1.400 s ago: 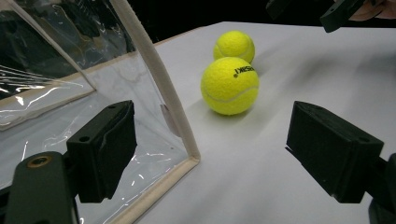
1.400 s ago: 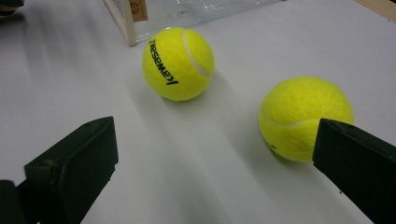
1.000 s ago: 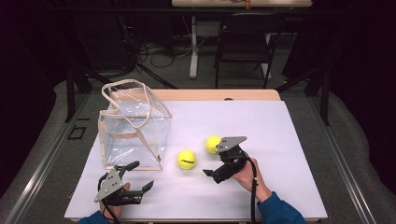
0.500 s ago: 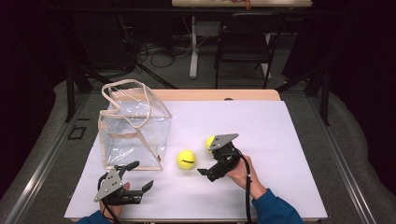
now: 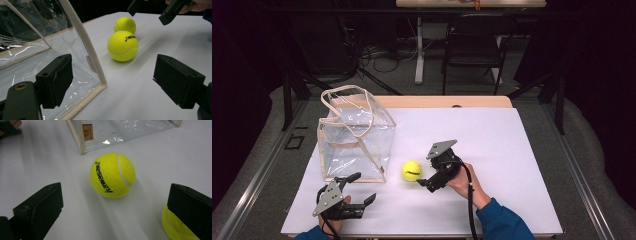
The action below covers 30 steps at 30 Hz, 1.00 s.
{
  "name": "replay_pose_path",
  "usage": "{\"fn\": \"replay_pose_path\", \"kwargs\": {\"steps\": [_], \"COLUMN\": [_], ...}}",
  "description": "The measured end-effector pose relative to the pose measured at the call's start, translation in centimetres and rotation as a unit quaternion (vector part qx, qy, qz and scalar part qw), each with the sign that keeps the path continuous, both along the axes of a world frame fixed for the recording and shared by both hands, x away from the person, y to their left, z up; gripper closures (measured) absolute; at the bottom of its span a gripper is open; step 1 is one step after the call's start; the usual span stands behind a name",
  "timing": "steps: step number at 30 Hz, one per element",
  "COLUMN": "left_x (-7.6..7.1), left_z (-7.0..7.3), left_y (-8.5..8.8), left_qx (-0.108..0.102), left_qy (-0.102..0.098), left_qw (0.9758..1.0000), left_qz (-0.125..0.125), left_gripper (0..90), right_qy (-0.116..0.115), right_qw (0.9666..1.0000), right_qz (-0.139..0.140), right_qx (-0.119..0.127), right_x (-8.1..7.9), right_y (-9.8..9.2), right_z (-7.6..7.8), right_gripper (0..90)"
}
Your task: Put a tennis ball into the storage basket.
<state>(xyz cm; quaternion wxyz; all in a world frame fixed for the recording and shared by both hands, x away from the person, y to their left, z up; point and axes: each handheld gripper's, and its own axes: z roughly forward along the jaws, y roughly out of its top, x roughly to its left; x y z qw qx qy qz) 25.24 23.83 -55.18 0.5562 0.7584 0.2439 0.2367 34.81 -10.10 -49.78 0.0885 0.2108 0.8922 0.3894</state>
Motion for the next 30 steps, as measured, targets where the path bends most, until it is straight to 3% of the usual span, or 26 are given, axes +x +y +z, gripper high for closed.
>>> {"fn": "replay_pose_path", "kwargs": {"steps": [15,30], "left_x": [0.0,0.0], "left_z": [0.0,0.0], "left_y": [0.0,0.0], "left_qx": [0.001,0.001], "left_qy": [-0.001,0.001], "left_qw": [1.0000,1.0000], "left_qz": [0.001,0.001], "left_gripper": [15.9,15.8], "right_qy": [0.007,0.025], "right_qw": [0.9998,0.9992], "right_qz": [0.015,0.022], "right_qx": [-0.012,-0.022], "right_x": [0.5,1.4], "right_y": [1.4,2.6], "right_z": [-0.2,-1.5], "right_gripper": [0.0,0.0]}}
